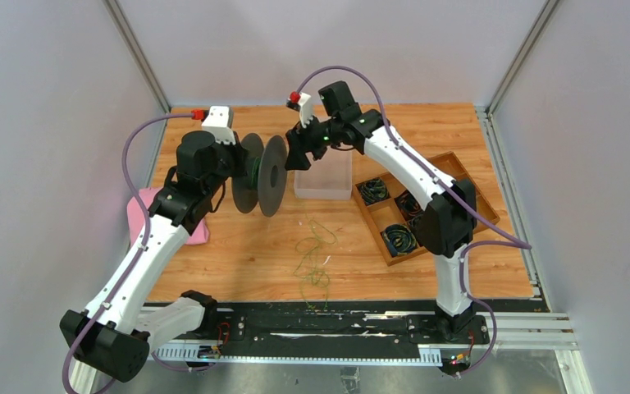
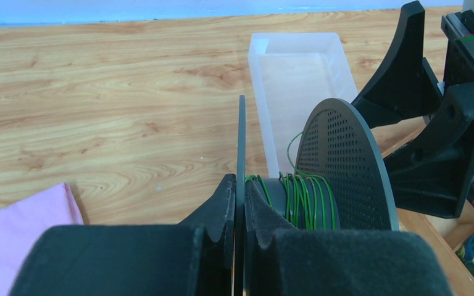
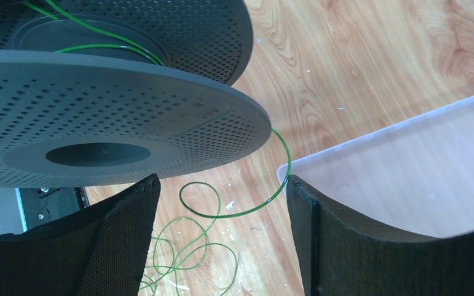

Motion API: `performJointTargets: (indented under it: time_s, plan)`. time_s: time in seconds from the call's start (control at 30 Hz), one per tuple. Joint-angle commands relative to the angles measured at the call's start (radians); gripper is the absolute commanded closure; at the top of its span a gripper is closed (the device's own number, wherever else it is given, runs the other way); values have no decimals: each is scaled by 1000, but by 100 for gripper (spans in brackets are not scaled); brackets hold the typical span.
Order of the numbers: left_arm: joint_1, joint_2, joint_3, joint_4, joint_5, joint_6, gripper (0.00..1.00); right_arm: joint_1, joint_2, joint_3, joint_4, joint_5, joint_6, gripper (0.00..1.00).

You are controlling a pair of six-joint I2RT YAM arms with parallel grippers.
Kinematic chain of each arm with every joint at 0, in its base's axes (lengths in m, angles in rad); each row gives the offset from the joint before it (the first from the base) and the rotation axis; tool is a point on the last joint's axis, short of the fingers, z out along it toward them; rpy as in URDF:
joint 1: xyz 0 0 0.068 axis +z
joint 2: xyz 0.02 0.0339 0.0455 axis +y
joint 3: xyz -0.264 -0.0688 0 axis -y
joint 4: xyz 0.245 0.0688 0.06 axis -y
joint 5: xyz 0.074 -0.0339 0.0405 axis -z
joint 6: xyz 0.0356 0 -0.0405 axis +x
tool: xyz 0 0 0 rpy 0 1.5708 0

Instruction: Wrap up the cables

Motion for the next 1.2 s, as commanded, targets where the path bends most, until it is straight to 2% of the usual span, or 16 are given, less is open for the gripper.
performJointTargets:
  time_s: [0.0, 0.3, 0.47, 0.67, 0.83, 1.03, 1.17]
  plan:
    - [5, -33, 5, 86, 3, -2, 100, -31, -44, 27, -23, 26, 3, 25]
    - [6, -31, 5, 87, 1, -2, 100, -40, -88, 23, -27, 24, 0, 23]
    - [10, -33, 13, 80, 0, -6, 100, -51, -137, -76, 10, 34, 7, 24]
    - [11, -33, 15, 77, 9, -18, 100, -63, -249, -370, 226, -15, 11, 27]
    - [17, -31, 21, 78, 12, -22, 100, -62, -297, -632, 512, -105, 91, 31]
    - [23, -29, 24, 78, 16, -24, 100, -42, -241, -766, 688, -169, 220, 34]
    - [25, -24, 23, 81, 15, -22, 100, -13, -204, -796, 730, -172, 266, 34]
